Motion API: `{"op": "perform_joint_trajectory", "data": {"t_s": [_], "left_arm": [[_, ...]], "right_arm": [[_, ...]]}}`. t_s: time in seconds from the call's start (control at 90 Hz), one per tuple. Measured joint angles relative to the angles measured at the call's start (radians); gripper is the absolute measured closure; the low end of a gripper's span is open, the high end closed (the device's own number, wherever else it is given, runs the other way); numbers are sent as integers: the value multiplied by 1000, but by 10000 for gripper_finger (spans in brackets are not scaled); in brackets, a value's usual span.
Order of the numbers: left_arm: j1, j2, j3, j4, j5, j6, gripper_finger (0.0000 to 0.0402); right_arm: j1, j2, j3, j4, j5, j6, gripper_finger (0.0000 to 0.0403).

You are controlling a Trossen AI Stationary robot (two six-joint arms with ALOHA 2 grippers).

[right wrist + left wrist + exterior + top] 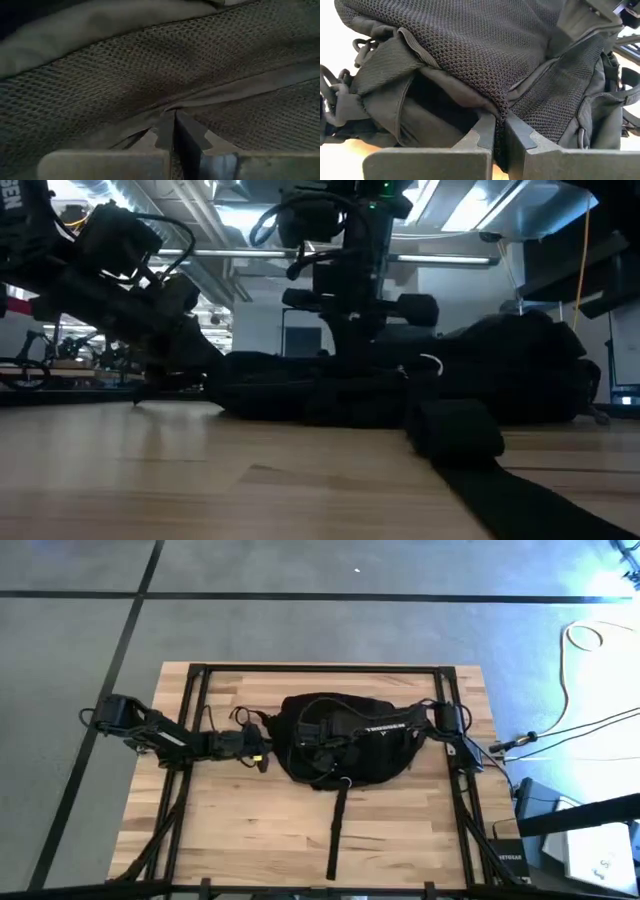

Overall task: Unpack backpack
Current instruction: Close the black bag

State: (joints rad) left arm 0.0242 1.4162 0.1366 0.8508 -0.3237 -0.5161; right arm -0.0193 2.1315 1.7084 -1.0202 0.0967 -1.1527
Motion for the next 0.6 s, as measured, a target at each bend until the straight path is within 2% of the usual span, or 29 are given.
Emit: {"op": "perform_joint_trajectory", "data": {"t_s": [0.6], "left_arm": [[1,0,-2,-10,-13,8,402]], "right_arm": [[18,1,-3,-126,-45,50,403]]}}
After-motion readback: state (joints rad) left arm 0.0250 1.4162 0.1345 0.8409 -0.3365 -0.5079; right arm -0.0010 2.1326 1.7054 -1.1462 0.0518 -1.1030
